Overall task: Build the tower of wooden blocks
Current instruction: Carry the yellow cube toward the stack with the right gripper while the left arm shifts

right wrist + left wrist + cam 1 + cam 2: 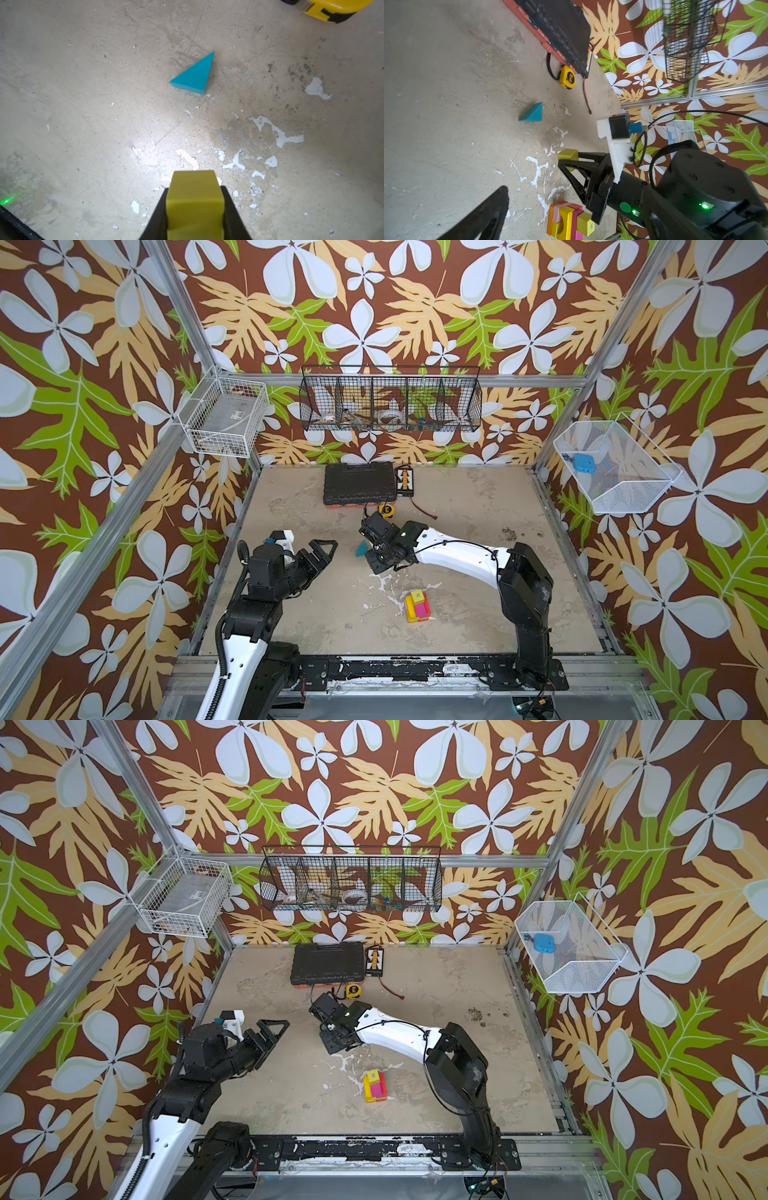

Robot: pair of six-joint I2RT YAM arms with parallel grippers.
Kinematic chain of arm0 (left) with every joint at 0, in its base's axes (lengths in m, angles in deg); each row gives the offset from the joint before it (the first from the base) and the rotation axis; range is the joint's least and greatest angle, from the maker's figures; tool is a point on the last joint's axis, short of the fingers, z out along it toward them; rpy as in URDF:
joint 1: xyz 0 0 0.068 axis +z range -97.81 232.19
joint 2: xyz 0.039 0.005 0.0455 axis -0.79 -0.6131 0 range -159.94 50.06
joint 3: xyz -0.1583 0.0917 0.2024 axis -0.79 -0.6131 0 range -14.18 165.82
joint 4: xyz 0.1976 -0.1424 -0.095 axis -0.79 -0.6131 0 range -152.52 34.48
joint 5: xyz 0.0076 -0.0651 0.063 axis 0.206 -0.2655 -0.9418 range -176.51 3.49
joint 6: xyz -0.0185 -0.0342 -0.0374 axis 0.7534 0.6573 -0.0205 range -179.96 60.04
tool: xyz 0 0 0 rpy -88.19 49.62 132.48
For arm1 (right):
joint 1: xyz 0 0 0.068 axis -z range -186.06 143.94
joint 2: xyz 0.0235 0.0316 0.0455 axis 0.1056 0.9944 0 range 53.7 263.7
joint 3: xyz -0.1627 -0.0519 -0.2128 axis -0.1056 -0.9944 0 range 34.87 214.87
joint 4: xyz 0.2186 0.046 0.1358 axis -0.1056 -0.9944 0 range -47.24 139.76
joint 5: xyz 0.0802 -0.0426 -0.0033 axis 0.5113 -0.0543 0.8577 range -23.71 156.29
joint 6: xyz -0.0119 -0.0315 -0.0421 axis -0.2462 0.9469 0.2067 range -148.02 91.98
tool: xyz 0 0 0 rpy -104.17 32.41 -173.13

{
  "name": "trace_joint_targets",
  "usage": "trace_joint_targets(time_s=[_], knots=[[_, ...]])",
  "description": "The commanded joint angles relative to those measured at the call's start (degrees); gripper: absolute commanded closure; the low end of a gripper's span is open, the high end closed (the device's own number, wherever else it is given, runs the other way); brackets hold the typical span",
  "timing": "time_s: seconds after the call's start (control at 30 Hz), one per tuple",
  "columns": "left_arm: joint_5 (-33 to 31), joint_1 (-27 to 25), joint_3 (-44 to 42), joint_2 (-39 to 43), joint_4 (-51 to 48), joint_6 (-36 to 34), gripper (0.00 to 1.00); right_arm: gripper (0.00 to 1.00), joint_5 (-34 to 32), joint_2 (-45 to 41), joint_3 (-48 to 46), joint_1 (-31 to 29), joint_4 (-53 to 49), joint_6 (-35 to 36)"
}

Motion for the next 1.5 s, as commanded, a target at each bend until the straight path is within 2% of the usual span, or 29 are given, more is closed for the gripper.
trace_joint_targets(time_s=[0.0, 0.23, 0.43, 0.7, 0.87, 0.97, 1.1, 1.27, 1.4, 1.47], knots=[[-0.9, 0.1, 0.6, 2.0, 0.5, -1.1, 0.00, 0.85, -0.9, -1.8, -0.7, 0.1, -0.1, -0.8], [3.3, 0.1, -0.8, 1.8, 3.3, 0.2, 0.00, 0.85, -2.5, -7.1, -6.3, 0.5, 1.1, -1.1], [-0.7, 0.1, -0.2, 3.1, 3.0, 1.4, 0.00, 0.85, -2.9, -12.1, -10.2, 2.5, 1.2, -0.8], [0.1, 0.1, -1.1, 3.5, 1.8, -2.0, 0.00, 0.85, -3.0, -17.6, -12.3, 3.1, -1.6, -1.7], [0.4, 0.1, -3.9, 5.7, 4.5, -1.4, 0.00, 0.83, -5.3, -25.1, -16.1, 3.1, -4.3, -3.0], [3.2, 0.1, -6.2, 5.0, 8.2, 1.1, 0.00, 0.82, -7.1, -31.1, -19.3, 3.1, -6.1, -3.6], [0.5, 0.1, -3.9, 2.3, 3.9, 0.1, 0.00, 0.75, -8.6, -40.2, -25.0, 3.1, -7.1, -4.8], [1.3, 0.1, -1.1, 5.1, 0.9, -1.1, 0.00, 0.72, -7.0, -48.5, -30.2, 3.0, -8.0, -6.5], [2.6, 0.1, -6.2, 8.0, 4.8, -0.7, 0.00, 0.74, -4.3, -52.2, -34.0, 3.0, -8.7, -8.0], [-1.5, 0.1, -6.3, 5.1, 1.4, -3.5, 0.00, 0.75, -2.2, -53.8, -35.7, 3.0, -8.9, -8.6]])
